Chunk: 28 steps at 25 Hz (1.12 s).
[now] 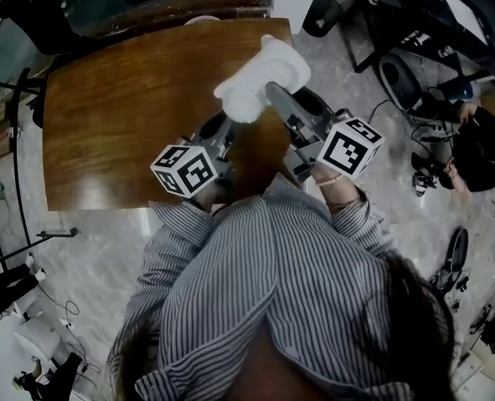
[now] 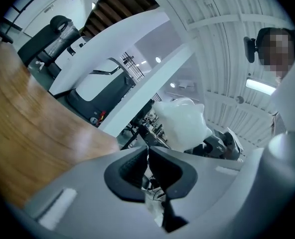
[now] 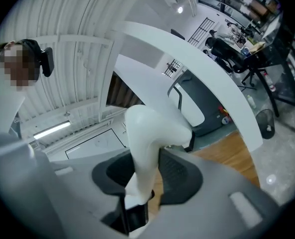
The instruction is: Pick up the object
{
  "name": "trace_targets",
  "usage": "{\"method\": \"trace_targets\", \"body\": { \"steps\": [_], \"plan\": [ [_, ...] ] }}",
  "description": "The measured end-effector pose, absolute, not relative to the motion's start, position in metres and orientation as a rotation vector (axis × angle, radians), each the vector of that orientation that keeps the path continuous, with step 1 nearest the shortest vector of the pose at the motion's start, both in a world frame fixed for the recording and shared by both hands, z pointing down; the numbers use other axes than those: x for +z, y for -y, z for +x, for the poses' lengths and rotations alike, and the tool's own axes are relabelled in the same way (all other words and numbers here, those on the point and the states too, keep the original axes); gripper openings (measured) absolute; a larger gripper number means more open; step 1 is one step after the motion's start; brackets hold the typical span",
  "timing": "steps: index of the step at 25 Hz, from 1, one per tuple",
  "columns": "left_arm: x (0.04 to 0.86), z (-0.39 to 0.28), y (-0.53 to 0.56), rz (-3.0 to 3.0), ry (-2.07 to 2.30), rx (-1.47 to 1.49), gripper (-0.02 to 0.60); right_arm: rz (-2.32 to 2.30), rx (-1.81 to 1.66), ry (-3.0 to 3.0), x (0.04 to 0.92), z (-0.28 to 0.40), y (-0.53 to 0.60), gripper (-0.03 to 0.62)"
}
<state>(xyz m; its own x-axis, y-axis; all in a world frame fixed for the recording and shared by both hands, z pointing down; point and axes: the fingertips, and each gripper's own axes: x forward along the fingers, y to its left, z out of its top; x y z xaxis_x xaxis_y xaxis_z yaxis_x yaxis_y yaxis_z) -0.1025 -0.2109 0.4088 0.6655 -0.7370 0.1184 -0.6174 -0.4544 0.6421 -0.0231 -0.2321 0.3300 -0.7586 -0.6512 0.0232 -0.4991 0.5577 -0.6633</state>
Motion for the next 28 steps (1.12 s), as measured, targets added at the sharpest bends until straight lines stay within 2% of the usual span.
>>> {"method": "trace_targets", "body": {
  "steps": [28],
  "plan": [
    [0.418, -0.128, 0.199, 2.117, 1.204, -0.264, 0.018, -1.06, -1.017, -2.548, 0.353, -0.001, 0.22, 0.137]
  ]
}}
